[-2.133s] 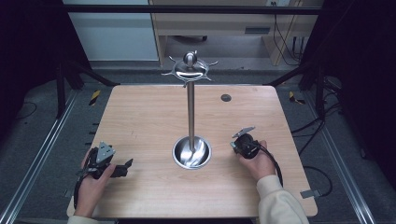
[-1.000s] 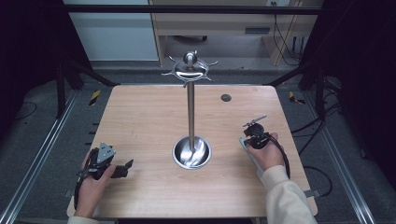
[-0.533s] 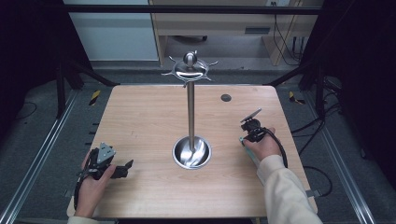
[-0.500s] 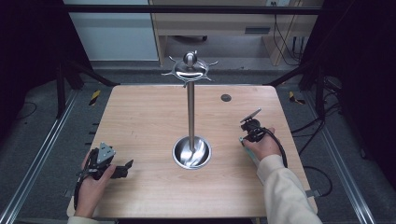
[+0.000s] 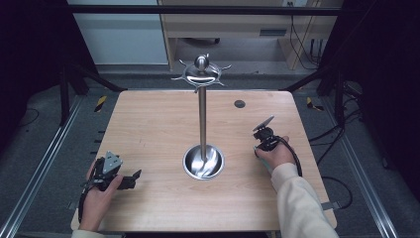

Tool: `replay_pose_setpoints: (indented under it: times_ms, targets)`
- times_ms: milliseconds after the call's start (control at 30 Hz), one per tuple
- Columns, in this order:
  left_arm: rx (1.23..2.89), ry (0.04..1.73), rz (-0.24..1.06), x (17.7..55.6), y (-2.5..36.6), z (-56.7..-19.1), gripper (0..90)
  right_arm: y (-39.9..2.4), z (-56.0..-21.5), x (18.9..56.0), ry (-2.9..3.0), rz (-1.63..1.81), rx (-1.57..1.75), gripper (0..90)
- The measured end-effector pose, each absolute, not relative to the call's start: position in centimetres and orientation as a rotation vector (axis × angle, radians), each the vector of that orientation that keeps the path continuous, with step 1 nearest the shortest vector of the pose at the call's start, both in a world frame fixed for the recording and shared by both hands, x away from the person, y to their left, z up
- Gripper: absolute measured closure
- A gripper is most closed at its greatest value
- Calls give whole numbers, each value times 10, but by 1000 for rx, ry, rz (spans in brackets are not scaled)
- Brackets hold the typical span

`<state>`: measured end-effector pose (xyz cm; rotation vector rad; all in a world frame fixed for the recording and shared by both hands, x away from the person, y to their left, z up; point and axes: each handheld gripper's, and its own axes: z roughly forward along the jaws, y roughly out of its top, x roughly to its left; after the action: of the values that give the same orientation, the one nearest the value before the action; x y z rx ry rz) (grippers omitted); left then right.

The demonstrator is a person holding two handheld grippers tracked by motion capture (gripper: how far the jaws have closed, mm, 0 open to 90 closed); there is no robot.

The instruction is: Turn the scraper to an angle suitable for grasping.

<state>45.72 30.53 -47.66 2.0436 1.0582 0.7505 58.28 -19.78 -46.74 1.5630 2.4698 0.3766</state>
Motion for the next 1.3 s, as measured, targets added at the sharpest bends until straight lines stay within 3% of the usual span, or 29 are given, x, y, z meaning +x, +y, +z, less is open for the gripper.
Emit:
replay_pose_setpoints:
  times_ms: [633, 1300]
  targets:
    - [2050, 1057, 748, 456, 305, -477, 28, -194, -466, 581, 2476, 379, 1558, 743]
    - [2051, 1060, 750, 456, 306, -477, 28, -194, -413, 557, 2412, 544, 1435, 745]
